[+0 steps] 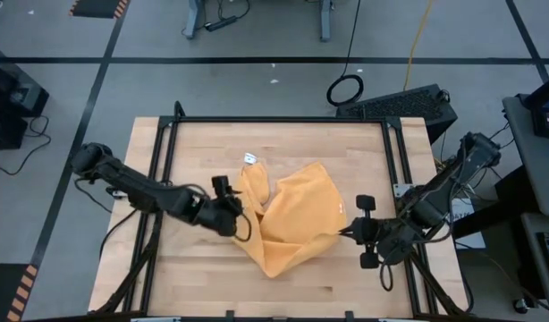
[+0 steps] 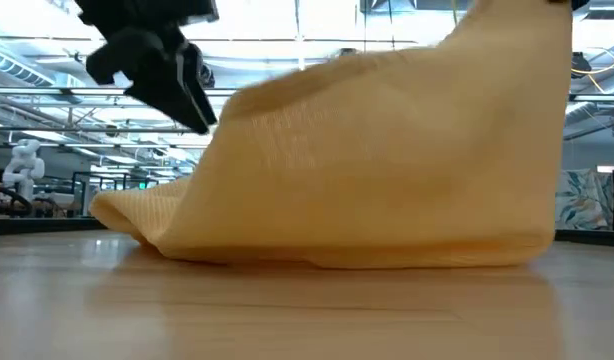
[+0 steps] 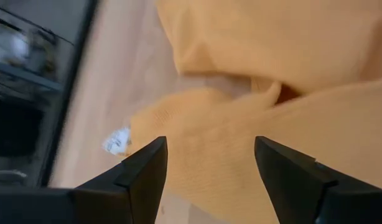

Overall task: Roll towel
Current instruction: Roll the yellow towel

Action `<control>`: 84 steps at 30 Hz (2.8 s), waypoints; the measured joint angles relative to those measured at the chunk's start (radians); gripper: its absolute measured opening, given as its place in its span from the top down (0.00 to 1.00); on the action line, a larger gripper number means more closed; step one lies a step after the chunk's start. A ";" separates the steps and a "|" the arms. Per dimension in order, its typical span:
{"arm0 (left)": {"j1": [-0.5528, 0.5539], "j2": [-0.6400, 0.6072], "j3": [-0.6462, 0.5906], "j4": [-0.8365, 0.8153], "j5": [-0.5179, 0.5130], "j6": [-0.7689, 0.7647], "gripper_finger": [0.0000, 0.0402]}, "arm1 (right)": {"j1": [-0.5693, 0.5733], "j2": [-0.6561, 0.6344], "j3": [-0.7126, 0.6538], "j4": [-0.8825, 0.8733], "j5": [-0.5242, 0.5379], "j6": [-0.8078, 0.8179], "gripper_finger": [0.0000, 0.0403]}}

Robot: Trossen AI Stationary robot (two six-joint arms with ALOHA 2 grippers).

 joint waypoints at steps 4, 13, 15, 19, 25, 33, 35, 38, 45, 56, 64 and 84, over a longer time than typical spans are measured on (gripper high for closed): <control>0.079 0.000 -0.012 0.048 0.166 0.105 0.39 | 0.000 0.037 0.000 0.001 0.000 0.006 1.00; 0.135 0.000 -0.191 0.307 0.415 0.175 0.39 | 0.000 0.103 0.000 0.029 0.001 0.006 1.00; 0.135 0.000 -0.196 0.318 0.379 0.119 0.39 | -0.001 0.113 0.000 0.058 0.005 0.005 1.00; 0.120 -0.004 -0.161 0.553 0.381 0.022 0.39 | -0.026 0.130 0.000 0.158 0.009 -0.046 1.00; 0.057 0.031 -0.158 1.044 0.429 0.074 0.39 | -0.086 0.133 0.000 0.314 0.032 -0.124 1.00; 0.009 0.185 -0.117 1.250 0.326 0.081 0.33 | -0.183 0.133 0.000 0.424 0.111 -0.153 1.00; 0.004 0.223 -0.085 1.286 0.322 0.083 0.30 | -0.203 0.133 0.000 0.444 0.111 -0.167 1.00; 0.004 0.266 -0.028 1.292 0.282 0.105 0.26 | -0.227 0.138 0.000 0.447 0.111 -0.175 1.00; 0.004 0.302 0.044 1.279 0.266 0.153 0.27 | -0.258 0.197 0.000 0.448 0.110 -0.183 1.00; 0.007 0.304 0.049 1.149 0.188 0.150 0.60 | -0.264 0.220 0.000 0.482 0.105 -0.220 1.00; 0.010 0.303 0.049 1.137 0.163 0.164 0.95 | -0.262 0.220 0.000 0.495 0.104 -0.255 1.00; -0.198 0.140 0.048 0.668 0.487 0.193 1.00 | -0.149 0.256 0.000 0.116 -0.110 -0.114 0.61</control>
